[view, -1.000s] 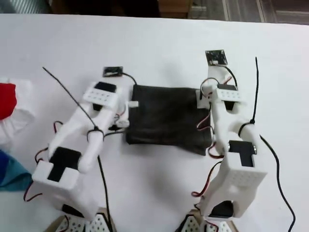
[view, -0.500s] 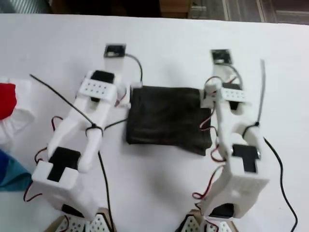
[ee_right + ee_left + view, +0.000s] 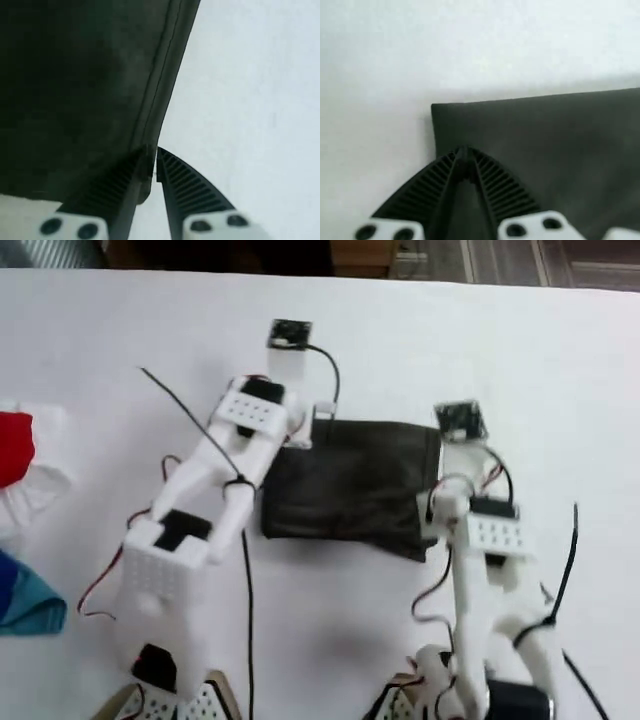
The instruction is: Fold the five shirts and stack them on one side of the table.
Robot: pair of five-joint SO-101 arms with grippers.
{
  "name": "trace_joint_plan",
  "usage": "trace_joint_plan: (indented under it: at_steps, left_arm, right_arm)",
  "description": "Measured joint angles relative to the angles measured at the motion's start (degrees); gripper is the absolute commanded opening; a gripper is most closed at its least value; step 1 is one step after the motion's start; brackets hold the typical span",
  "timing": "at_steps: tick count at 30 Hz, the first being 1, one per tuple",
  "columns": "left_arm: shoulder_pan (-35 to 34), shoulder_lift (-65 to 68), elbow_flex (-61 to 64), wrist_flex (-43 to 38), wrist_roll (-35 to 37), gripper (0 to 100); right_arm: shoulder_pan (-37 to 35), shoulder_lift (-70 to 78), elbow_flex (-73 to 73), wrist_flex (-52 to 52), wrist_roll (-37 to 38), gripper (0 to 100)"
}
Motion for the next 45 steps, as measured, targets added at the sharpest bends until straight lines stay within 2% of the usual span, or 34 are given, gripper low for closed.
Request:
trace_joint_plan:
  at_steps: [10, 15, 29, 35, 41, 45]
  left_arm:
    - [-0.79, 11.60, -11.34, 0.62, 6.07, 3]
    - [-2.64, 14.95, -17.49, 5.01, 6.24, 3]
    - [-9.93, 16.70, -26.11, 15.82, 6.15, 3]
    - [-8.35, 16.70, -35.34, 24.00, 5.98, 3]
    - [-5.19, 16.70, -48.00, 39.56, 5.98, 3]
    - [-4.48, 16.70, -48.35, 42.73, 5.98, 3]
  right_arm:
    - [-1.32, -6.42, 12.22, -3.34, 0.88, 2.0]
    - [-1.67, -6.59, 13.98, -5.01, 4.22, 2.0]
    - [-1.76, -6.95, 14.42, -9.85, 4.57, 2.0]
    - [1.85, -6.95, 4.48, -0.79, 3.25, 2.0]
    - [9.93, -6.95, -11.43, 5.80, 2.73, 1.9]
    - [7.82, -6.42, -16.53, 5.71, 1.67, 1.9]
